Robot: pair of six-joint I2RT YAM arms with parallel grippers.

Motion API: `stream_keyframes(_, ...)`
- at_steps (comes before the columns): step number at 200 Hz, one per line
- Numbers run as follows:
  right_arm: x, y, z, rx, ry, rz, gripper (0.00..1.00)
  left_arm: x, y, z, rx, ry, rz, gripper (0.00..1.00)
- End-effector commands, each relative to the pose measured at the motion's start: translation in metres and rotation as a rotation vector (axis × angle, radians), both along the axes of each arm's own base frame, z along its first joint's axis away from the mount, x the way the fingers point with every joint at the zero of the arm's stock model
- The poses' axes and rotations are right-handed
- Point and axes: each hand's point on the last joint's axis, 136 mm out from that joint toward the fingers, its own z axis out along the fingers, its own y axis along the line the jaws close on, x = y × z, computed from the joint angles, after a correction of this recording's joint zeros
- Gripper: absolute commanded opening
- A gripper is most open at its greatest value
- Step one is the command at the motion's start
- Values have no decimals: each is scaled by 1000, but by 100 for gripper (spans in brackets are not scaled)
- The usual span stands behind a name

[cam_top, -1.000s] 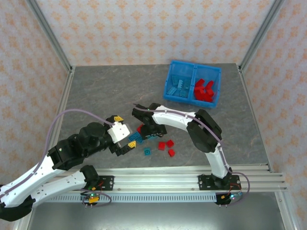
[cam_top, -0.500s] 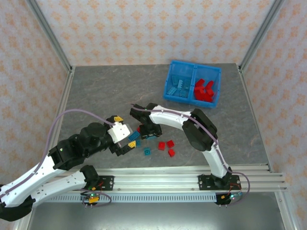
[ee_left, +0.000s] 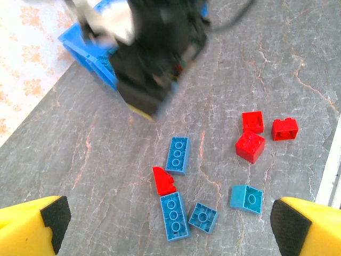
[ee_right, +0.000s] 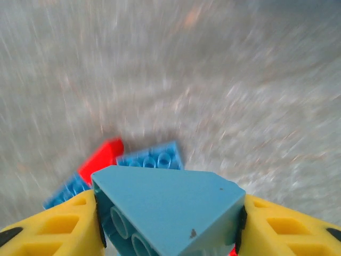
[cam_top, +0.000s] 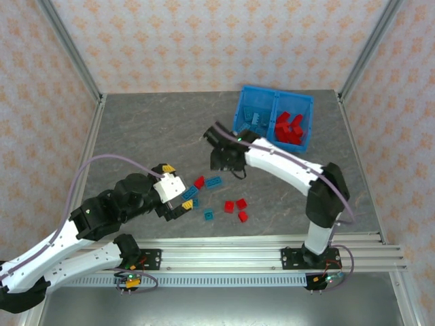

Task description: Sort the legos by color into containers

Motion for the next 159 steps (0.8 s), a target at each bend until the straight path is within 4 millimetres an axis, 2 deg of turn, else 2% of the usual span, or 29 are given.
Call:
stream_keyframes(1, 60, -47, 36, 6, -147, -231, 55, 5, -10, 19, -36, -36, -28, 100)
stream_keyframes(25, 119, -80, 49, 40, -192, -371, 55, 5, -17, 26, -32, -41, -61, 100)
stream_keyframes(51, 179, -100, 31, 16, -170, -448, 54, 5, -14, 33, 2, -57, -68, 100)
stream_keyframes(83, 228, -110, 7, 17, -134, -484, 55, 7, 0, 40, 22, -83, -17, 100)
stream_keyframes(103, 247, -111, -3, 51, -129, -489, 59, 7, 6, 42, 3, -94, 16, 100)
stream_keyframes(114, 252, -112, -4, 70, -129, -493, 65, 8, 8, 43, -6, -95, 29, 100)
stream_keyframes(130, 256, -108, 6, 119, -144, -471, 77, 9, 9, 44, -15, -98, 44, 100)
stream_keyframes(159, 250, -105, 30, 136, -170, -419, 84, 14, 2, 43, -38, -104, 42, 100)
